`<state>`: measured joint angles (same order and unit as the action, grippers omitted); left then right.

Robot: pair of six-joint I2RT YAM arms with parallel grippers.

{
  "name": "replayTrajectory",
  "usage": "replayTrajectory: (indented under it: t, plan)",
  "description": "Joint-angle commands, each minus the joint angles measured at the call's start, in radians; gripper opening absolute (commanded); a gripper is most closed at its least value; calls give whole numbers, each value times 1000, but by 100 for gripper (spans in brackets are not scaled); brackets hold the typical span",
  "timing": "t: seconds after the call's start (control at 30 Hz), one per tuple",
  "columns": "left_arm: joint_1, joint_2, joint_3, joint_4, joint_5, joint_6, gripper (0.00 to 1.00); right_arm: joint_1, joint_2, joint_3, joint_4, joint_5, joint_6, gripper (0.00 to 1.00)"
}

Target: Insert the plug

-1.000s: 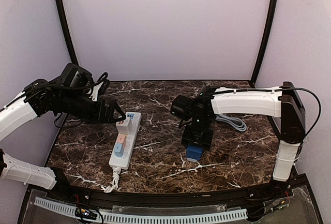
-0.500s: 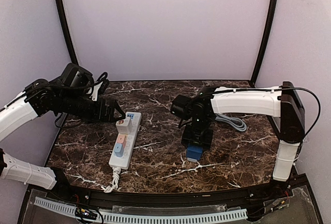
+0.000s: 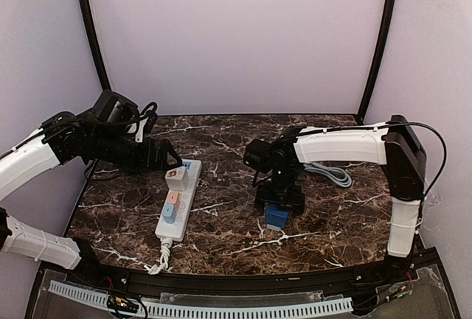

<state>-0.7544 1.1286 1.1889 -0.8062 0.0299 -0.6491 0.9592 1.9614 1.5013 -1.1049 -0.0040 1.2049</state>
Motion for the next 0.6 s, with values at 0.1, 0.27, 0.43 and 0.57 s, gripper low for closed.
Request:
replayTrajectory:
  t: [0.1,0.27,0.43,0.57]
  plan:
    - [8,6,29,3,-70,-32,100,-23,-72,2,-11,31,-69,95]
    - [7,23,69,-28,-113,-43,100,-59,-133,-11,-14,49,-118,99]
    - [9,41,117,-41,-143,-63,100,-98,-190,2,-15,78,-198,99]
    - [8,52,151,-47,-178,-70,100,-120,-224,29,-13,116,-269,99]
